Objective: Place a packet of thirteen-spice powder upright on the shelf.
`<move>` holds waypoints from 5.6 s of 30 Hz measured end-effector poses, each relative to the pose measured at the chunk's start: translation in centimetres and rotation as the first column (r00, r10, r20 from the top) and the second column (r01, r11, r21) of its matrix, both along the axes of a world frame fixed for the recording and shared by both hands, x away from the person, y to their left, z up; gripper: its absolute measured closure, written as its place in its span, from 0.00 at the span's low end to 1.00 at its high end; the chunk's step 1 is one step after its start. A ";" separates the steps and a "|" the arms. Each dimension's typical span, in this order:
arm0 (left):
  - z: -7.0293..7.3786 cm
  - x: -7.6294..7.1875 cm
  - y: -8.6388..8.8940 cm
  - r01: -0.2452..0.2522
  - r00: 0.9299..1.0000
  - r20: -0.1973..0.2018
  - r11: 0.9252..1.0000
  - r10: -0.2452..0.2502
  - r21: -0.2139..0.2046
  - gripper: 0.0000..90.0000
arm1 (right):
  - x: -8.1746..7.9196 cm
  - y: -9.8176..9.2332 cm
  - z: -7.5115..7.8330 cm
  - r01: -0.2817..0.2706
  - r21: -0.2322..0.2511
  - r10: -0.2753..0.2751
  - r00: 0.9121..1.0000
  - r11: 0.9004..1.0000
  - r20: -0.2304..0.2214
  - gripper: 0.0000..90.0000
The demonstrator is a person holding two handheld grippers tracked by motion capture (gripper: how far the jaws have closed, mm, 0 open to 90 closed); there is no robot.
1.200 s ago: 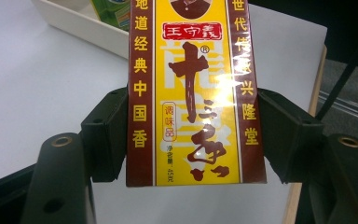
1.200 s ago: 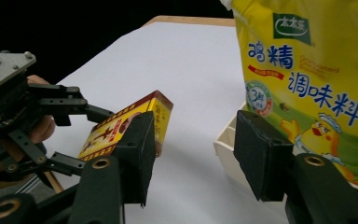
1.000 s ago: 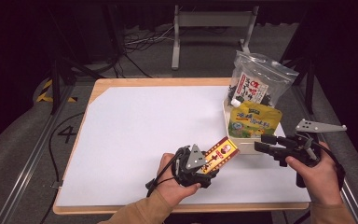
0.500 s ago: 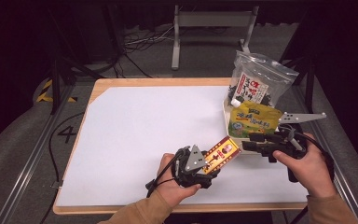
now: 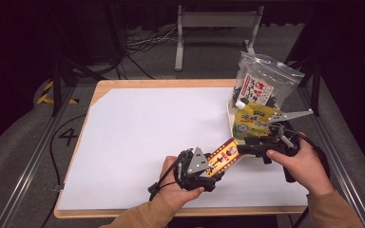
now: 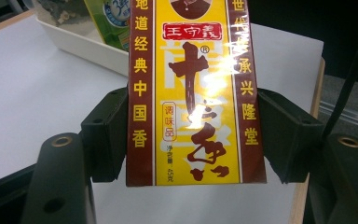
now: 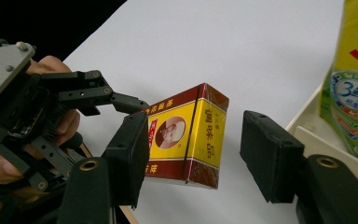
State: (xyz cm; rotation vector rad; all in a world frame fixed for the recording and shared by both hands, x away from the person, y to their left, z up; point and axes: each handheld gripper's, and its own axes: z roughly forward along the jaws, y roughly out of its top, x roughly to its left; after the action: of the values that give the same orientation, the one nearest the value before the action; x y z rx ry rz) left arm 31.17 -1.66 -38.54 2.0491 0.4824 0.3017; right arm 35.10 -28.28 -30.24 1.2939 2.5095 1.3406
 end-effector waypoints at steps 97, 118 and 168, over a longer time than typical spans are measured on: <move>3.0 2.5 7.5 -0.091 0.994 -0.063 0.996 0.090 -0.017 0.27 | 0.0 0.8 5.2 -0.206 -0.265 0.261 0.947 0.942 0.190 0.76; 2.6 3.2 10.9 -0.148 0.979 -0.142 0.989 0.148 0.013 0.27 | 3.2 -1.7 7.0 -0.291 -0.339 0.380 0.894 0.895 0.237 0.76; 2.4 4.2 12.3 -0.162 0.971 -0.171 0.986 0.165 0.035 0.28 | 6.2 -3.5 4.3 -0.437 -0.501 0.585 0.791 0.747 0.181 0.76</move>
State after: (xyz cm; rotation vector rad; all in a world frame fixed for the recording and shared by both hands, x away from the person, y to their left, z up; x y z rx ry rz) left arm 35.33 10.61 -36.18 2.0695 0.7611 0.2272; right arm 41.32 -31.83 -25.97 0.2493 2.7795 0.8411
